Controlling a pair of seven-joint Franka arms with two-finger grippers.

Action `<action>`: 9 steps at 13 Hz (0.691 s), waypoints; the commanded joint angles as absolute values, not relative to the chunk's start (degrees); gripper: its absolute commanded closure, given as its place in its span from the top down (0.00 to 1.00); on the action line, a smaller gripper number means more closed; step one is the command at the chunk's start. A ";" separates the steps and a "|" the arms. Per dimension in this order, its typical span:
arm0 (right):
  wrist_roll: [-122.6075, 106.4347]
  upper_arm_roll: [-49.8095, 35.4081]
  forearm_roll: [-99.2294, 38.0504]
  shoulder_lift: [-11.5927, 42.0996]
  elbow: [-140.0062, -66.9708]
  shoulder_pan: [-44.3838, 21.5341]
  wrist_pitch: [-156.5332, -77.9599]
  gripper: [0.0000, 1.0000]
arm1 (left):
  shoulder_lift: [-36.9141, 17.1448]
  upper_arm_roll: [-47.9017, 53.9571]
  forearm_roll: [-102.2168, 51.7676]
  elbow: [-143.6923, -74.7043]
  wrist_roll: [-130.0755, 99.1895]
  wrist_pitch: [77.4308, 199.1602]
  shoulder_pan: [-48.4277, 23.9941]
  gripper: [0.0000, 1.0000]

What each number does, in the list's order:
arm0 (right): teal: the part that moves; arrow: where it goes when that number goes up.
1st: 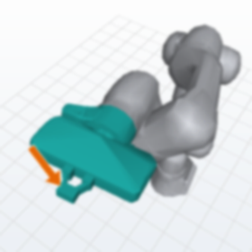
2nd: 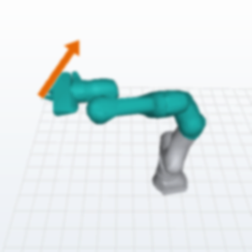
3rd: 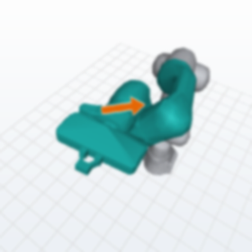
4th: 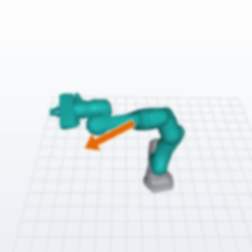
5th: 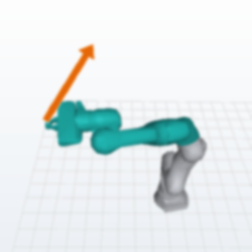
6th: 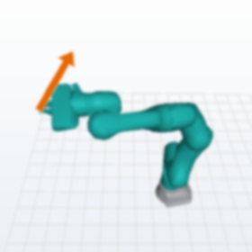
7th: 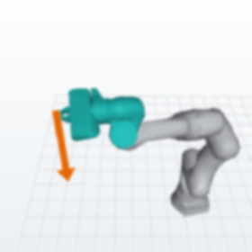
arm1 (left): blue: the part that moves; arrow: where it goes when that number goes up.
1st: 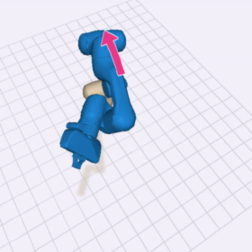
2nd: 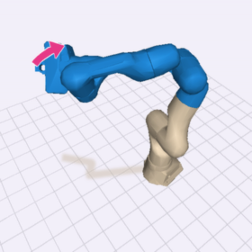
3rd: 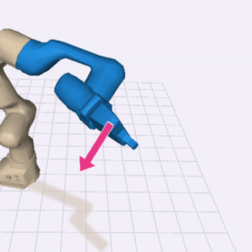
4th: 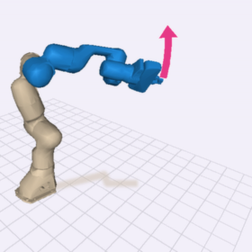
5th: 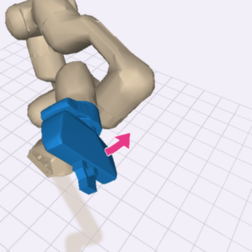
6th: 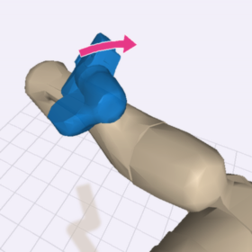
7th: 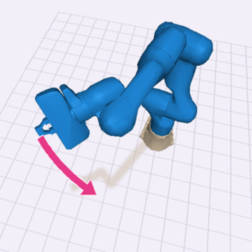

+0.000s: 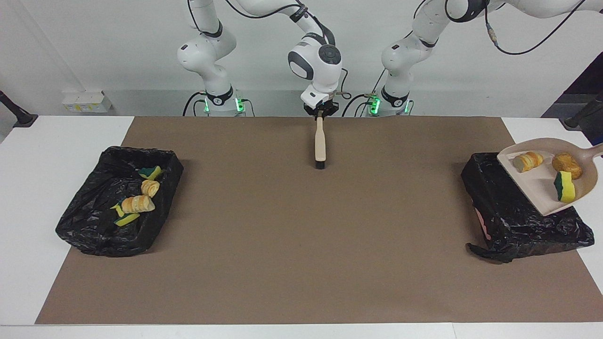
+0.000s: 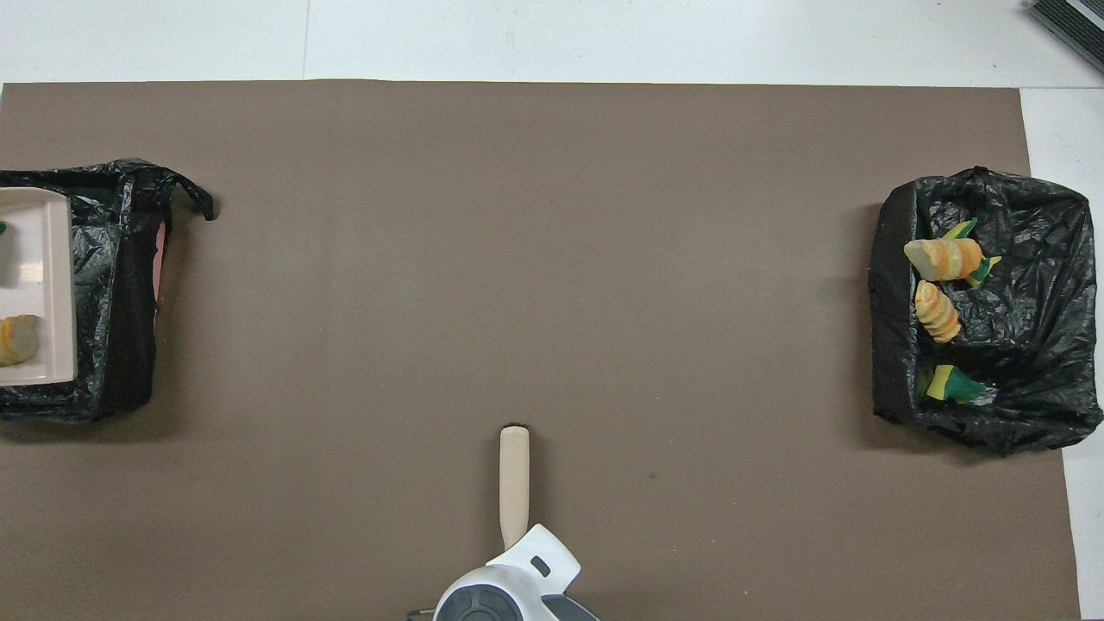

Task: Sweep and dump trash in bin
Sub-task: 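Tip the dustpan to empty it into the bin with the left gripper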

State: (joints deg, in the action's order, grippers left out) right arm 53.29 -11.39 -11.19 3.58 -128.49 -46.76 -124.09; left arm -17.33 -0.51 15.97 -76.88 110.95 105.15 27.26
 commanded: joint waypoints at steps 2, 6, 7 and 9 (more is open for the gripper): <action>50.98 -11.69 -12.83 4.22 -128.32 -45.62 -125.33 0.35 | -18.19 -0.35 28.53 -75.85 105.39 107.05 22.69 0.00; 51.15 -11.51 -12.74 5.89 -125.08 -44.30 -124.80 0.59 | -18.02 -0.26 40.06 -76.99 103.80 107.49 19.34 0.00; 51.41 -11.60 -12.74 5.45 -124.55 -43.25 -124.80 0.67 | -17.93 -0.26 40.69 -76.91 103.71 107.32 18.90 0.00; 51.15 -11.25 -12.74 2.40 -123.66 -41.41 -123.75 0.88 | -17.93 -0.44 41.48 -76.99 103.71 106.88 18.81 0.00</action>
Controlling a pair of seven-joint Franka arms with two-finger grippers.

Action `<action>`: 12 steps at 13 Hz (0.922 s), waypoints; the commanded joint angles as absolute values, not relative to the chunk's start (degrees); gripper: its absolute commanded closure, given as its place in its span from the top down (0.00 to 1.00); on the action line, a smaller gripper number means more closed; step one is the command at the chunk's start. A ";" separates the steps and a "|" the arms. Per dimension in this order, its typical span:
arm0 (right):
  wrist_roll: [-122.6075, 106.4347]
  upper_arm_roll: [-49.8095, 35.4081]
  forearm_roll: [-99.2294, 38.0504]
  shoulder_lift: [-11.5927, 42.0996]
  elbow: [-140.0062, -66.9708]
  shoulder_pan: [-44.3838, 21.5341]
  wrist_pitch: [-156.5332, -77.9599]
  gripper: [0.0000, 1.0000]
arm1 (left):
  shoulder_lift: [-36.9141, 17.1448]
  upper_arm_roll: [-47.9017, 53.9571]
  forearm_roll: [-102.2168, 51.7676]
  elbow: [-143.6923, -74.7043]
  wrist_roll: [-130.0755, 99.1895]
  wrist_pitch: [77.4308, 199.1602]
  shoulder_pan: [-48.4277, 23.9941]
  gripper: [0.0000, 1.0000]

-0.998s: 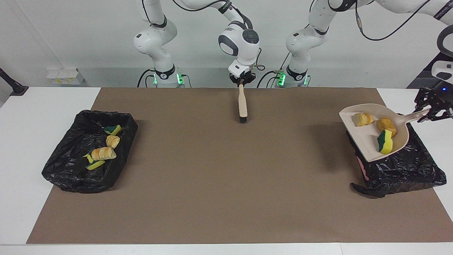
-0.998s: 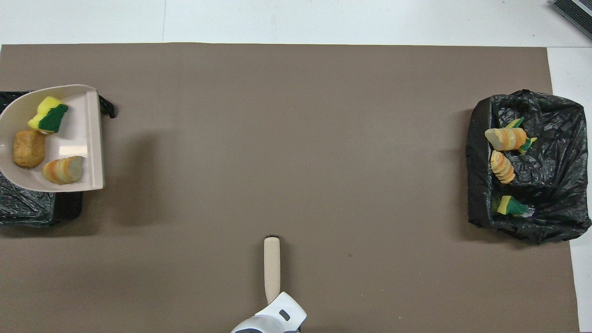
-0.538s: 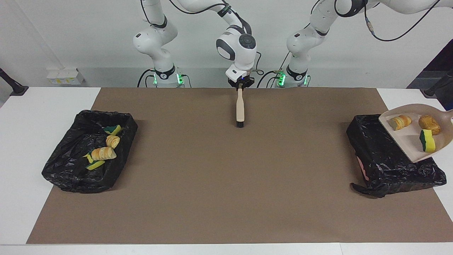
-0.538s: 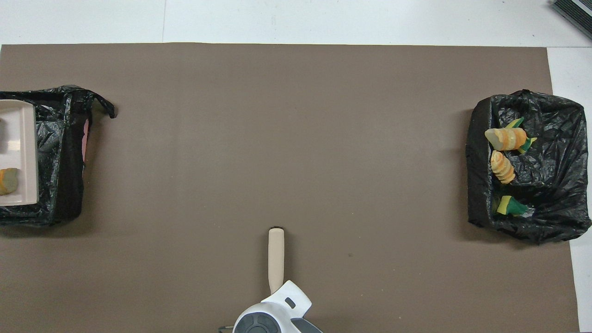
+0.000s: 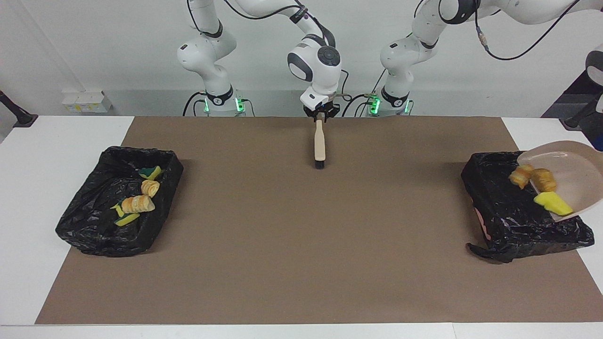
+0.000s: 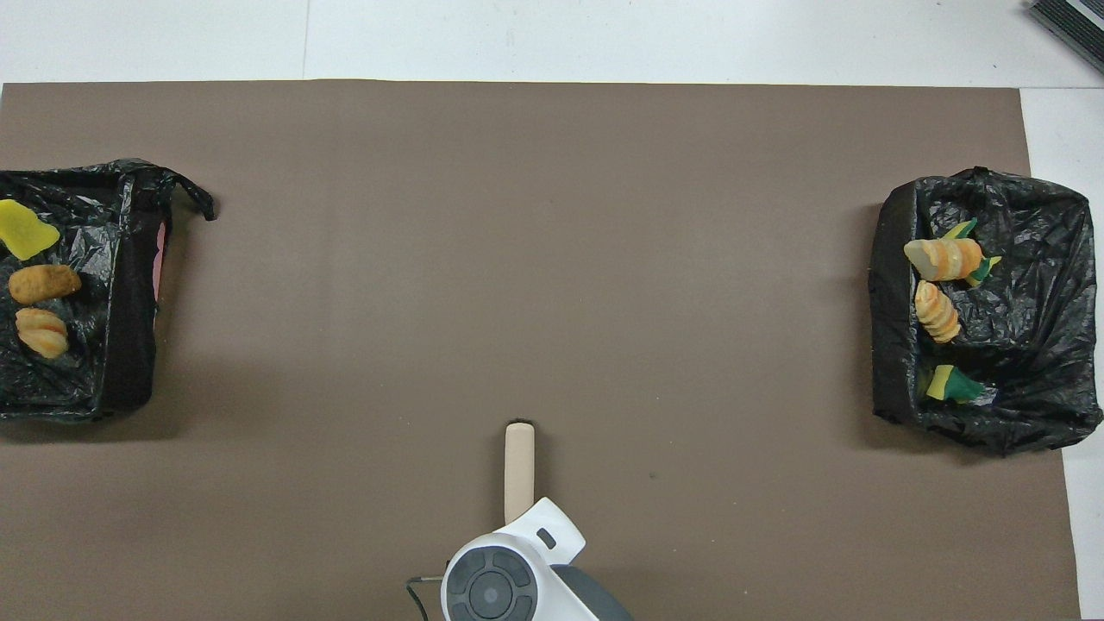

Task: Sweep and dump trash in bin

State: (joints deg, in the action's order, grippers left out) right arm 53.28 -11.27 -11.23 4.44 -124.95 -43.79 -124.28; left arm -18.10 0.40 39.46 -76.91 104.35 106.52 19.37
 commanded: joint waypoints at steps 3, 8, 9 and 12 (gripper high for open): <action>51.15 -11.08 -12.74 -3.41 -121.74 -36.66 -116.84 1.00 | -17.84 -0.44 46.31 -76.90 103.89 105.83 16.97 0.00; 46.34 -10.81 -12.57 -7.90 -113.13 -25.52 -102.67 1.00 | -14.78 -0.26 50.80 -76.29 104.15 100.81 14.42 0.00; 43.45 -10.81 -12.66 -9.74 -112.51 -22.53 -102.31 1.00 | -13.72 -0.44 50.37 -76.29 104.24 100.90 13.89 0.00; 37.54 -8.80 -12.83 -12.30 -109.27 -16.19 -96.88 1.00 | -11.34 0.09 45.21 -76.38 103.62 101.25 13.89 0.00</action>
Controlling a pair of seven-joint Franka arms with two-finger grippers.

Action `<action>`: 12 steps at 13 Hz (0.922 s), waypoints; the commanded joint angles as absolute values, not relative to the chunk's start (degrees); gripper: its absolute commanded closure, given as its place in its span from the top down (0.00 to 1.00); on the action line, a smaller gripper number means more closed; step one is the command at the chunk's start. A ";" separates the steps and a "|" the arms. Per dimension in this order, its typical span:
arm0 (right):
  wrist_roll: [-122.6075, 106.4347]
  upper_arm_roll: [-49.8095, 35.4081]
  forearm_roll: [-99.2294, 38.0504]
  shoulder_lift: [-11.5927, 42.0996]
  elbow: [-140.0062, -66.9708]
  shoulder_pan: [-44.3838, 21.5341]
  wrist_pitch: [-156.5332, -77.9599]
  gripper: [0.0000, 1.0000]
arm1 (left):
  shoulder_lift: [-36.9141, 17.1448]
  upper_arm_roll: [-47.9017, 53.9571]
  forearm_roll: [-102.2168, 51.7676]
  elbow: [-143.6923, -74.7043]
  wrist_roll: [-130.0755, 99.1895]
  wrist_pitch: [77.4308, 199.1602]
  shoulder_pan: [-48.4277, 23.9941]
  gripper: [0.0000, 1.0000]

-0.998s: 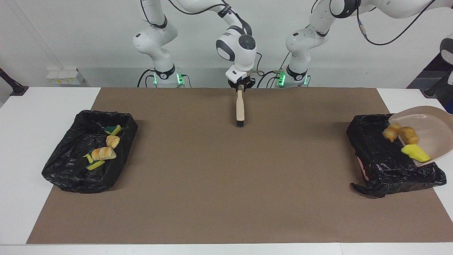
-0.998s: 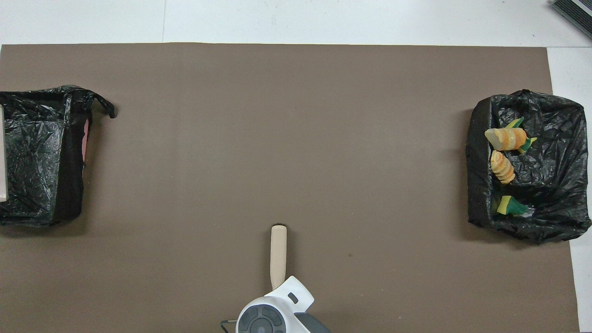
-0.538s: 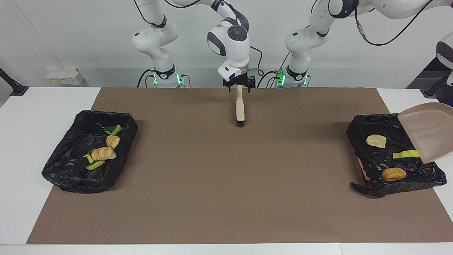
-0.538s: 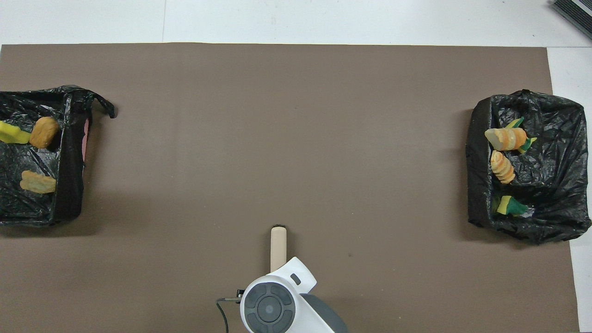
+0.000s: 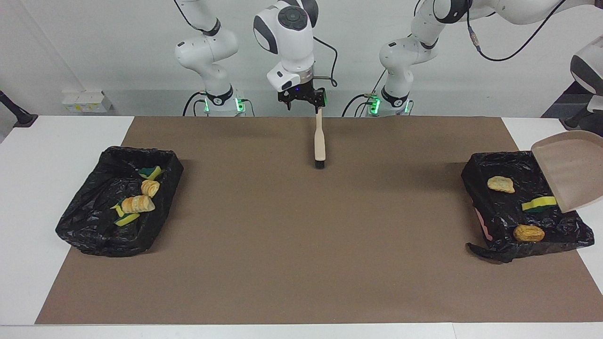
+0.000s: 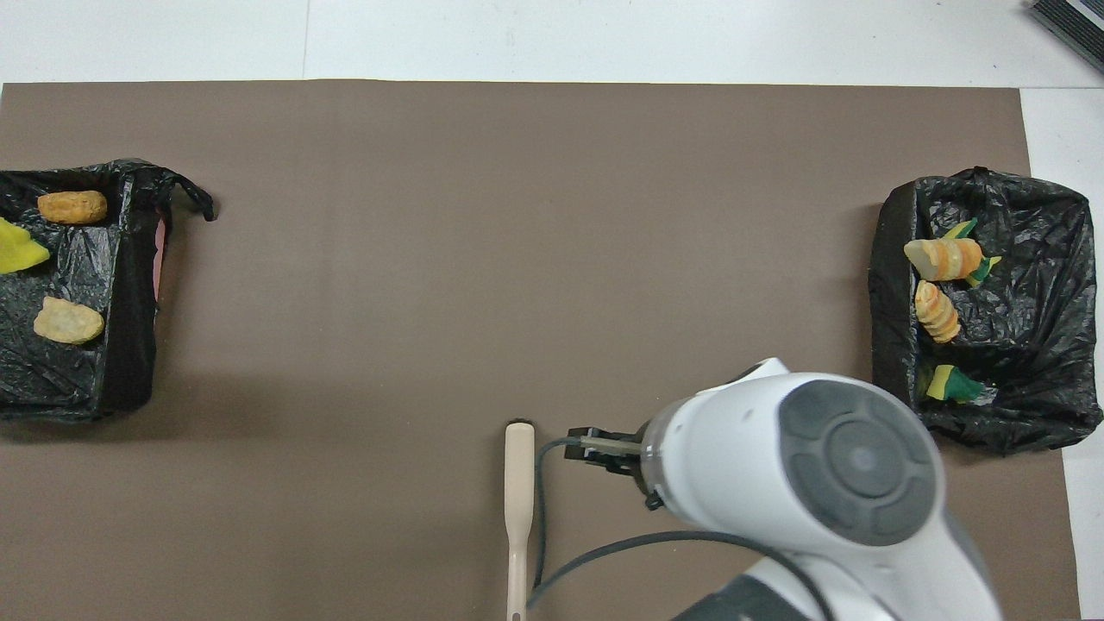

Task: Sweep and dump trash in bin

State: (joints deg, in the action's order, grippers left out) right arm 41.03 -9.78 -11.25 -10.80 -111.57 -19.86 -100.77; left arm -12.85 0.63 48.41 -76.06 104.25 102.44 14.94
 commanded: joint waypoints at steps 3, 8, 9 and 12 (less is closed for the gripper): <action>36.75 -7.91 -12.13 -11.69 -105.56 -10.05 -93.52 1.00 | -10.90 0.26 35.81 -76.64 98.90 100.99 13.45 0.00; 23.59 -6.77 -5.91 -11.43 -101.09 -4.40 -89.74 1.00 | -7.92 0.35 19.63 -82.33 90.29 100.45 12.66 0.00; 20.42 -6.77 -3.28 -10.47 -99.16 -3.09 -89.56 1.00 | -7.65 0.44 16.82 -83.57 86.00 100.46 11.61 0.00; 18.46 -6.86 -1.41 -7.39 -94.32 0.96 -87.90 1.00 | -7.65 0.62 15.04 -86.74 75.18 100.81 5.73 0.00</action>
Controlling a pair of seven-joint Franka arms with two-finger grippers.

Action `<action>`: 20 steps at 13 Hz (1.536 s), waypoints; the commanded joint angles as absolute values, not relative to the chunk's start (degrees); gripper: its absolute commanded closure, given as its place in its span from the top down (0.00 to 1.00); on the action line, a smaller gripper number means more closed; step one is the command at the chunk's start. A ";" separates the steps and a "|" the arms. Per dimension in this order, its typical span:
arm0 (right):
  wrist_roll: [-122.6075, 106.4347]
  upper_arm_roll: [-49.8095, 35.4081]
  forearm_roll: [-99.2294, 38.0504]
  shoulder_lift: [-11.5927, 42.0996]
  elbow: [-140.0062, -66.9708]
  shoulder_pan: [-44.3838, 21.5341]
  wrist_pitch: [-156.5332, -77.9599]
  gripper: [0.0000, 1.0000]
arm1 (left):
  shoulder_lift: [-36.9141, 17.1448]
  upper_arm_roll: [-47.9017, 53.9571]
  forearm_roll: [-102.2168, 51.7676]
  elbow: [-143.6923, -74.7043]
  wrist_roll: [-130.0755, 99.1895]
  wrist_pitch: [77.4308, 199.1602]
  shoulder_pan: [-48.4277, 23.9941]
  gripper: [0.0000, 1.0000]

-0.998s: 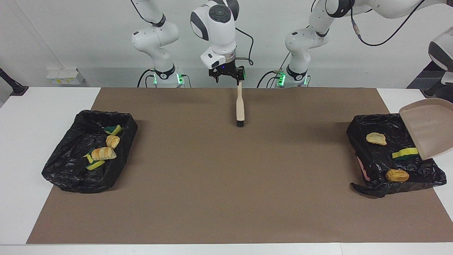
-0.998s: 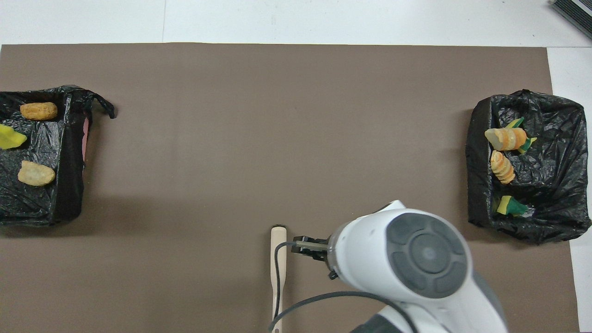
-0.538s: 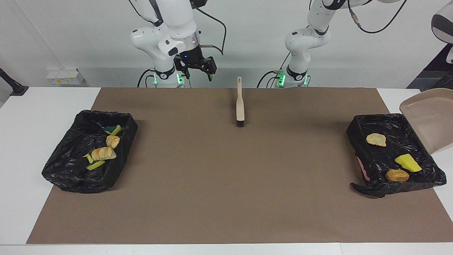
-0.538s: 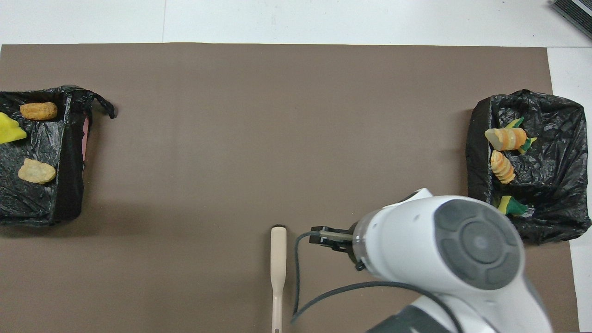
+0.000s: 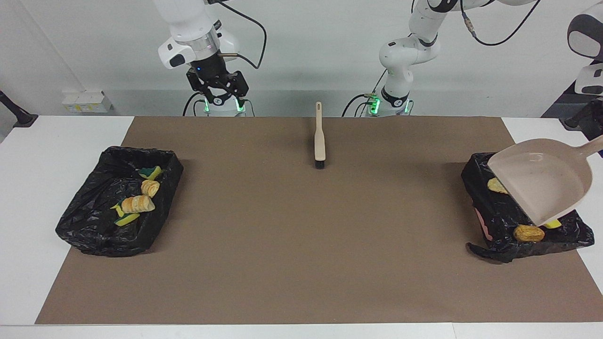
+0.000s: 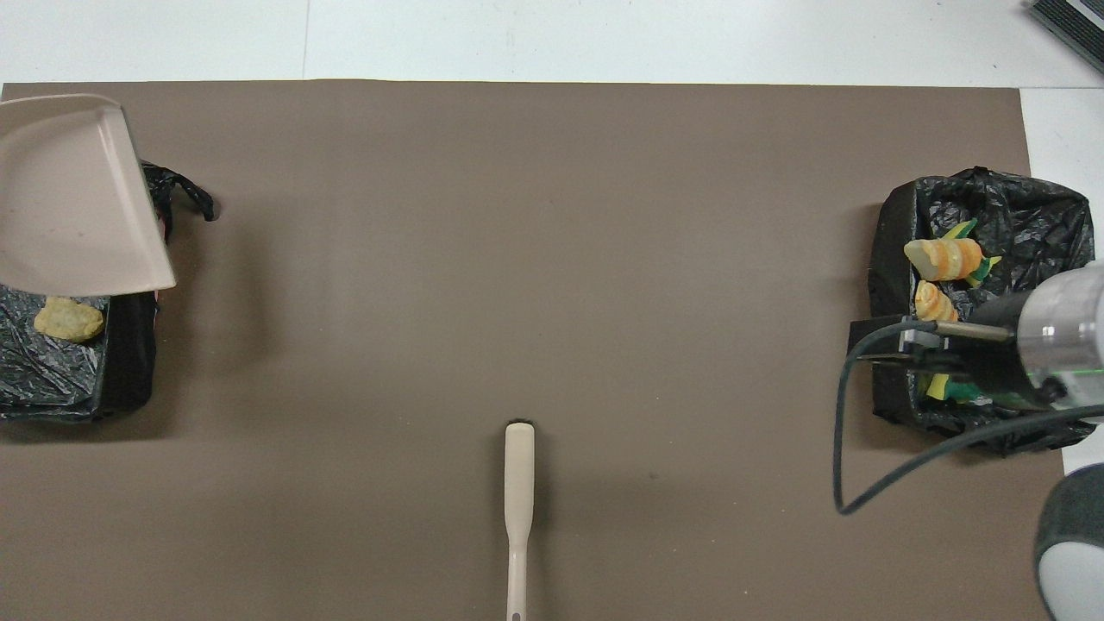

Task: Sweep and dump trash in bin
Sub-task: 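Bring the empty dustpan back toward the table center with the left gripper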

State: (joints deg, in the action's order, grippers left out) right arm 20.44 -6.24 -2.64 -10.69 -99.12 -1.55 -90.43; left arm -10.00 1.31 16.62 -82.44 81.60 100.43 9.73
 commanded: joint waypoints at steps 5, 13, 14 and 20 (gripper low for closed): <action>17.50 -6.77 0.70 -5.46 -92.56 2.81 -87.45 1.00 | -7.65 0.62 12.13 -95.43 62.08 105.98 -0.86 0.00; 14.24 -6.86 2.46 1.05 -82.71 4.22 -83.94 1.00 | -5.27 0.62 8.70 -106.07 42.13 112.23 -9.56 0.00; 14.33 -6.86 2.37 1.05 -82.79 4.22 -84.02 1.00 | -5.01 0.62 8.70 -108.09 39.49 114.32 -10.28 0.00; 14.33 -6.94 1.85 0.70 -83.23 3.87 -84.81 1.00 | -6.15 0.70 7.21 -114.08 12.11 123.22 -19.85 0.00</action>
State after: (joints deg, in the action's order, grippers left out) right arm 15.86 -6.43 1.47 0.04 -84.63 3.38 -85.78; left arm -7.40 1.77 8.61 -112.02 21.76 120.40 -16.46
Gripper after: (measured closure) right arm 0.000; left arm 0.670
